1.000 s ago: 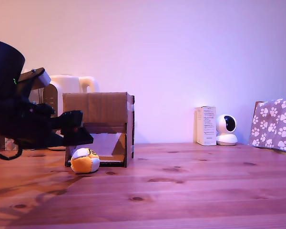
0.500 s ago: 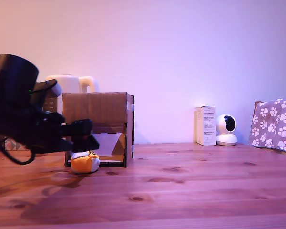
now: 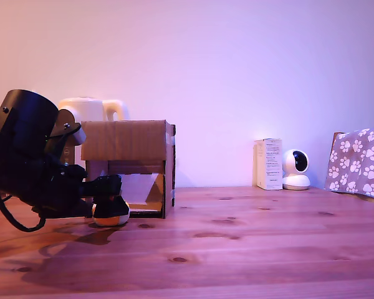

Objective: Drop the footbag into the cardboard dice tower

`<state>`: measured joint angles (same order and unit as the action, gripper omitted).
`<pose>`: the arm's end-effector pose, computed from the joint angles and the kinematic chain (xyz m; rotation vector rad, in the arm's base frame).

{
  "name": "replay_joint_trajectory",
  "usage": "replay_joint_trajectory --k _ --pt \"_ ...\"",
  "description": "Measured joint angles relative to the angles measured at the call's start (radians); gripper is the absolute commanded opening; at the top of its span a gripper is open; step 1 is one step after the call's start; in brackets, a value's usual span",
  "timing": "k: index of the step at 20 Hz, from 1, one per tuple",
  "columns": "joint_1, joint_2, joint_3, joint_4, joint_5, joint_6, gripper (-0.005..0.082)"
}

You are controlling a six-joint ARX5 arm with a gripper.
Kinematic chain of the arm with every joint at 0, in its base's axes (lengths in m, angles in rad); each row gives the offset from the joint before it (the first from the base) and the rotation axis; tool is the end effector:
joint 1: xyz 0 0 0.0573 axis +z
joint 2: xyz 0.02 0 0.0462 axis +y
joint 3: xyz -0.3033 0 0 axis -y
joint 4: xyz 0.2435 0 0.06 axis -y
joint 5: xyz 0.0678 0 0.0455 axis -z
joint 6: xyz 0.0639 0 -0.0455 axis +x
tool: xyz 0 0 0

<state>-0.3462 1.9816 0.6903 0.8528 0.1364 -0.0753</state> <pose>0.3589 -0.1387 0.1084 -0.0263 0.4578 -0.4578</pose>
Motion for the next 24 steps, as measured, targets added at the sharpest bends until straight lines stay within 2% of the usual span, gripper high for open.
replay_joint_trajectory --k 2,3,10,14,24 --pt "0.000 0.000 0.002 0.000 0.000 0.000 0.0271" --pt "0.000 0.000 0.002 0.000 0.000 0.000 0.0206" --pt "0.000 -0.001 0.002 0.008 0.011 0.000 0.0195" --pt "0.000 -0.056 0.002 -0.050 0.035 0.000 0.0195" --pt "0.000 -0.393 0.007 -0.454 0.098 0.000 0.0195"
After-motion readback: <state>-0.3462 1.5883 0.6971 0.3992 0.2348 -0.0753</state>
